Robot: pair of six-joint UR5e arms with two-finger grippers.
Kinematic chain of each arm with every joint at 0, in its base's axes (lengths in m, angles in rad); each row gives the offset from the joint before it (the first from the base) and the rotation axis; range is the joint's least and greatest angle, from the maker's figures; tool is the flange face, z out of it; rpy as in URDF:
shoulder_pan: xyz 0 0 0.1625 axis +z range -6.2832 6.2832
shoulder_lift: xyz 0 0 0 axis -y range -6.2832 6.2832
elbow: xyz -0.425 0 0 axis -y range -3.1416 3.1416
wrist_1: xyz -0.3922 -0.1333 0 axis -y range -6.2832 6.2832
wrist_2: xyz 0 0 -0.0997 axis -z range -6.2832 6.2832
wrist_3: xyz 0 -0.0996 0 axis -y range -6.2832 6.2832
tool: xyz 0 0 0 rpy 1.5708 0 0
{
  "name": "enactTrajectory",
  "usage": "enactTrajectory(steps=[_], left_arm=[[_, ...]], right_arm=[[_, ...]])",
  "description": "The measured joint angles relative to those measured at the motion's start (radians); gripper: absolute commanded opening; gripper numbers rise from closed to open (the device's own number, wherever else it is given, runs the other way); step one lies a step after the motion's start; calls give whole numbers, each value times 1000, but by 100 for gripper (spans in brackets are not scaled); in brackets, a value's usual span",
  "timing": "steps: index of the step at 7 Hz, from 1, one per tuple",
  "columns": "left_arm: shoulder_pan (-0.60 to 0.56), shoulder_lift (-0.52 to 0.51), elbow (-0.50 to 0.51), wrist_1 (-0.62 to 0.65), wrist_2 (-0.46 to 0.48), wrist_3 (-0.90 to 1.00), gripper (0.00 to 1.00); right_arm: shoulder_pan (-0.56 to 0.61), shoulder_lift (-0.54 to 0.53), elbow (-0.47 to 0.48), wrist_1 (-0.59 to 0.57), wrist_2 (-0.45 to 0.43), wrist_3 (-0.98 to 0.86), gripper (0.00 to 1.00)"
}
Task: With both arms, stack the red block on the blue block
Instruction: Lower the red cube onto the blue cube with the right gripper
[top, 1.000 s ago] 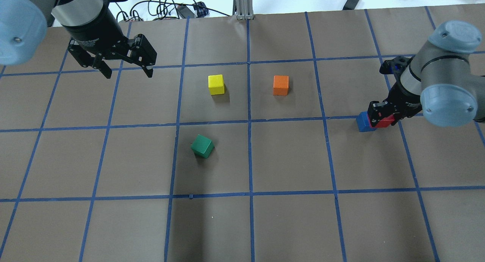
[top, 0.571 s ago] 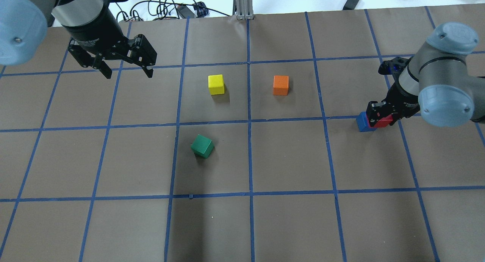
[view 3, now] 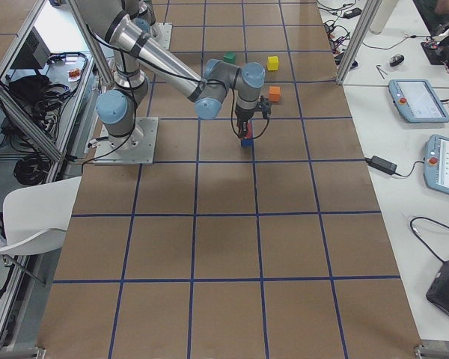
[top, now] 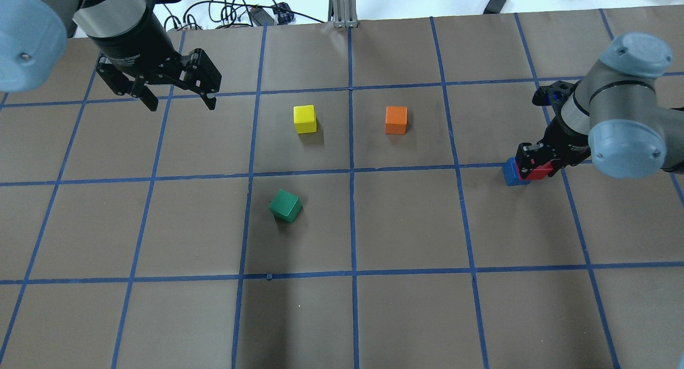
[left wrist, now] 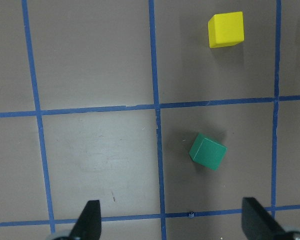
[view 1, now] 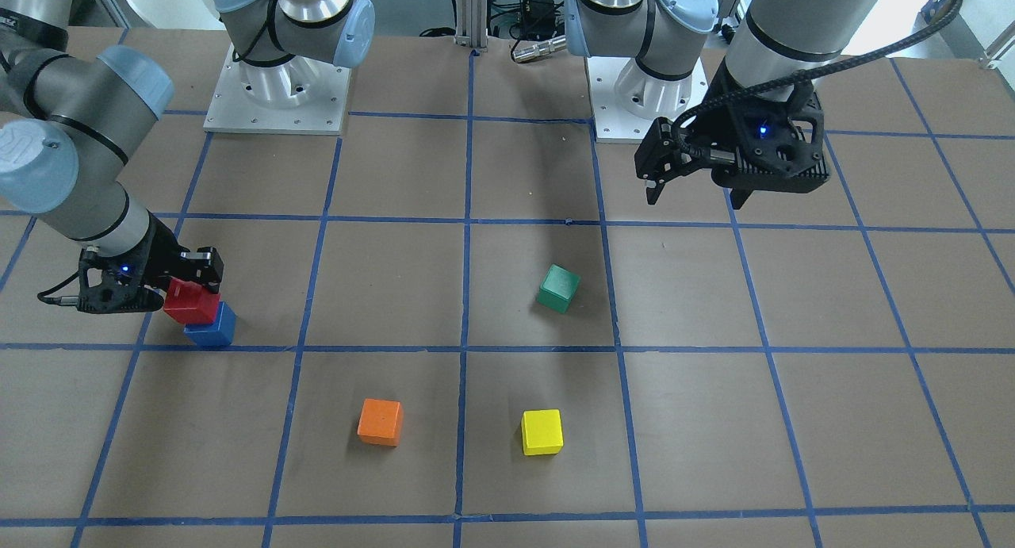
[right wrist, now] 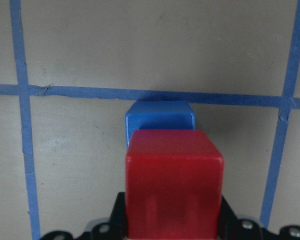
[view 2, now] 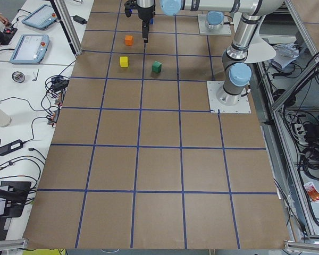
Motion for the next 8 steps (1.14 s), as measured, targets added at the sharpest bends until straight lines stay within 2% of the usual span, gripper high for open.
enactTrajectory(steps=[6, 7, 8], left_arm=[[-1, 0, -1, 0, 0, 0, 100], [-1, 0, -1, 0, 0, 0, 100], [-1, 0, -1, 0, -1, 0, 100]], right_arm=[[2, 0, -1, -11, 34, 1, 0], [2, 1, -1, -11, 34, 4, 7], [2, 1, 0, -11, 34, 7, 22]])
